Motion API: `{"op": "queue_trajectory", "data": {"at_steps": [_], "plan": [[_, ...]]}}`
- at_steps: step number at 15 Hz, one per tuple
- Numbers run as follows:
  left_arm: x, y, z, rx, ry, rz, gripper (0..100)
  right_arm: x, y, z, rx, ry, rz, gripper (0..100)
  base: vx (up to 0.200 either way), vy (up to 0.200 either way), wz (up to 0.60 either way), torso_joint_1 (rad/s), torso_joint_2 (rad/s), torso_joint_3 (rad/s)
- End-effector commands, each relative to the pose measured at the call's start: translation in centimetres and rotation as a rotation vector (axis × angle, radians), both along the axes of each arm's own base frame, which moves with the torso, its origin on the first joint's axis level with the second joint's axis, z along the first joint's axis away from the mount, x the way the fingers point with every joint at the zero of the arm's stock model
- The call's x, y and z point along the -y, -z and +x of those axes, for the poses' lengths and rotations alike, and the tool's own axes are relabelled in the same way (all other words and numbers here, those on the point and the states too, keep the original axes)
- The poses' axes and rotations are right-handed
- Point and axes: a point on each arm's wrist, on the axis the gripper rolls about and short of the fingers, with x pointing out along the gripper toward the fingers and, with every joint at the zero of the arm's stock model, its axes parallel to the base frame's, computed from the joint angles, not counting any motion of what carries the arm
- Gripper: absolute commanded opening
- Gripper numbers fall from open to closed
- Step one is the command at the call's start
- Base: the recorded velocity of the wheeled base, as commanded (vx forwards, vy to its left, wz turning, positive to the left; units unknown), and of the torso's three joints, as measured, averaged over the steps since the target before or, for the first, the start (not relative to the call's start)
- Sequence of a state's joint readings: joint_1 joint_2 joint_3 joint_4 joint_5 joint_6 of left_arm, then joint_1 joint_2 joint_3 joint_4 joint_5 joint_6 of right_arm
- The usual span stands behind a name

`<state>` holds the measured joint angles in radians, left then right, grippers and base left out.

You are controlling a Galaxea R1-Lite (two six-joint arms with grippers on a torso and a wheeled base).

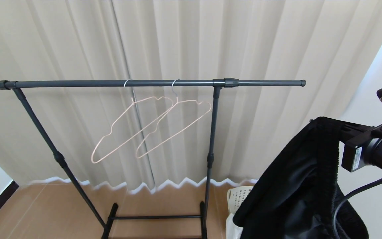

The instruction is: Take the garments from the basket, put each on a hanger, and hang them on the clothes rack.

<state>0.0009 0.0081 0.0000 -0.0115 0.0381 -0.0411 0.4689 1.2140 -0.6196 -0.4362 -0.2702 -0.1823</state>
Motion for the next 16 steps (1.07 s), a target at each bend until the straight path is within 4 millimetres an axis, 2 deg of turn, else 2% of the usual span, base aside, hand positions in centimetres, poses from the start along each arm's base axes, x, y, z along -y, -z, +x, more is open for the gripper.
{"op": "queue_trajectory", "data": {"at_steps": [1,12,16], "plan": [[0.0,-0.01,0.0,0.001,-0.001,0.0,100,0.0,-0.03,-0.02,0.002,-0.001,0.001,0,0.0,0.2,0.0,0.002,0.0,0.002],[0.0,-0.02,0.0,0.003,-0.001,0.0,100,-0.02,0.16,0.03,-0.005,-0.001,-0.004,0,0.0,0.2,0.0,0.003,0.0,0.001],[0.0,-0.02,0.0,0.003,-0.002,0.0,100,-0.21,0.63,-0.03,-0.019,-0.012,-0.016,0,0.0,0.0,0.0,0.0,0.0,0.0]]}}
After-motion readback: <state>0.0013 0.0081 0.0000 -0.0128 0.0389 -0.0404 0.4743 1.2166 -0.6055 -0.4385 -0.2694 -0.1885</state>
